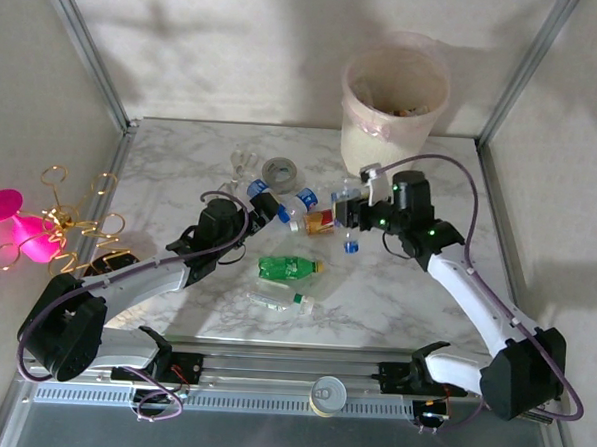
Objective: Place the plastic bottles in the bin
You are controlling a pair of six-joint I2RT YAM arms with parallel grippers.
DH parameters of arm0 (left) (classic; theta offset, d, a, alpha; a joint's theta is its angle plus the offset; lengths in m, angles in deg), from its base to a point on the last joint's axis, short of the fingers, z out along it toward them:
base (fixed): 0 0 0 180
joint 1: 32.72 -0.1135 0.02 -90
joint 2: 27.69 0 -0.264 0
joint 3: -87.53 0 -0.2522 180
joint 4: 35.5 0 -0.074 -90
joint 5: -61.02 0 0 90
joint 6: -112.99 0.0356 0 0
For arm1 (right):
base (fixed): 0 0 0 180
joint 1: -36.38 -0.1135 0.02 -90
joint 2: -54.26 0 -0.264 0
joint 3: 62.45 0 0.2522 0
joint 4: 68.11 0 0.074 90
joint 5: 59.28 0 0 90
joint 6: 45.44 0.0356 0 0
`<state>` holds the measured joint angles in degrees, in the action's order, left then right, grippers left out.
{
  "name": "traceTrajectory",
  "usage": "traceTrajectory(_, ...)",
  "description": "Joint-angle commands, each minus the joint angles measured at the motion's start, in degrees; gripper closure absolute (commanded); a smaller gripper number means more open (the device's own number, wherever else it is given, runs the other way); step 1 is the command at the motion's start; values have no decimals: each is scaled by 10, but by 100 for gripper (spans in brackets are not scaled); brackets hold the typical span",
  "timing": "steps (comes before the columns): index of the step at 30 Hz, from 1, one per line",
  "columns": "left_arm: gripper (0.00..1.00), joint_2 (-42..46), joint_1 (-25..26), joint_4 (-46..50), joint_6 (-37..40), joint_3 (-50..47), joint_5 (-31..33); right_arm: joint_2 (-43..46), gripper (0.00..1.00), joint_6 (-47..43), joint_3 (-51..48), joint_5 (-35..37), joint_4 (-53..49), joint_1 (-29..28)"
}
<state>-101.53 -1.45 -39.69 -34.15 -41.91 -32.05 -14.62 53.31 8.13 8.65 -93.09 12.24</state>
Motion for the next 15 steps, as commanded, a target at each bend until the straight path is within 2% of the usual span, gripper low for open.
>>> traceTrajectory(1, 0, 17, -8, -5, 8, -16, -3, -15, 51, 43, 56, -48, 95, 21)
traceTrajectory(3, 0, 24, -10, -4, 9, -24, -4, -35, 50, 55, 87, -23, 118, 36)
traceTrajectory(7, 0, 46, -13, 4, 11, -37, 0, -93, 50, 77, 172, -35, 168, 82)
traceTrajectory(11, 0, 66, -15, 24, 18, -45, 9, -152, 50, 129, 263, -16, 215, 124)
traceTrajectory(15, 0, 90, -16, 35, 18, -56, 20, -198, 51, 188, 297, 43, 309, 157)
